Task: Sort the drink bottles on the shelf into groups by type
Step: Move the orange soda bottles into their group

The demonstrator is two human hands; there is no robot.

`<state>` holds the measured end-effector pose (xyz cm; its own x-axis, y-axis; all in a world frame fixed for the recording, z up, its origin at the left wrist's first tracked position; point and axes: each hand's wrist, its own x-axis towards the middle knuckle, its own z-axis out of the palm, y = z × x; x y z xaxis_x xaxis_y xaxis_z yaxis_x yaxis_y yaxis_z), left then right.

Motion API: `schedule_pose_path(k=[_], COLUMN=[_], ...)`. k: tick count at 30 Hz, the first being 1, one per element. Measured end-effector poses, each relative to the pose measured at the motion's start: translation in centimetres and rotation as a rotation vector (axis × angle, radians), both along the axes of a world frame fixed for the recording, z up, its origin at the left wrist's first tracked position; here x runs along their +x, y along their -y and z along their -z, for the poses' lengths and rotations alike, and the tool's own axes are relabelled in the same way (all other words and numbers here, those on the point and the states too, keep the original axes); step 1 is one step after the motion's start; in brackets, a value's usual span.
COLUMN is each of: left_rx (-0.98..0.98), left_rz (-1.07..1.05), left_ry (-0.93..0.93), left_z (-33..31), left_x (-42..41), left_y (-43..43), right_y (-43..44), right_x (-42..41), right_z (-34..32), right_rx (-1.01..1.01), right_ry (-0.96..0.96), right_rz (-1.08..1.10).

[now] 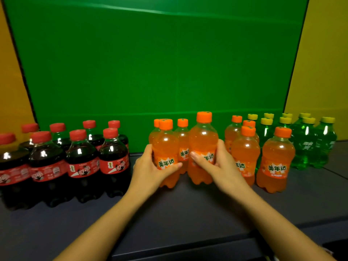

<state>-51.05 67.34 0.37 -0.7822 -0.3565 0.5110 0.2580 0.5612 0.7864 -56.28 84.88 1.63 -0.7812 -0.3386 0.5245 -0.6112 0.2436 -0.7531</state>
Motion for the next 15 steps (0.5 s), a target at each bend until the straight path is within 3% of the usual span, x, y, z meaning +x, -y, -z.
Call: schedule_pose_path(k=[11, 15], left_rx=[-0.015, -0.027], left_rz=[-0.084, -0.08], left_ry=[0.105, 0.103], left_z=[0.7, 1.0], left_x=[-0.4, -0.6], left_y=[1.2, 1.2], right_y=[3.4, 3.6], right_x=[-1.9, -1.9], right_z=[2.5, 3.3], right_rx=[-0.026, -0.01], right_ry=[0.13, 0.076], right_rz=[-0.052, -0.009])
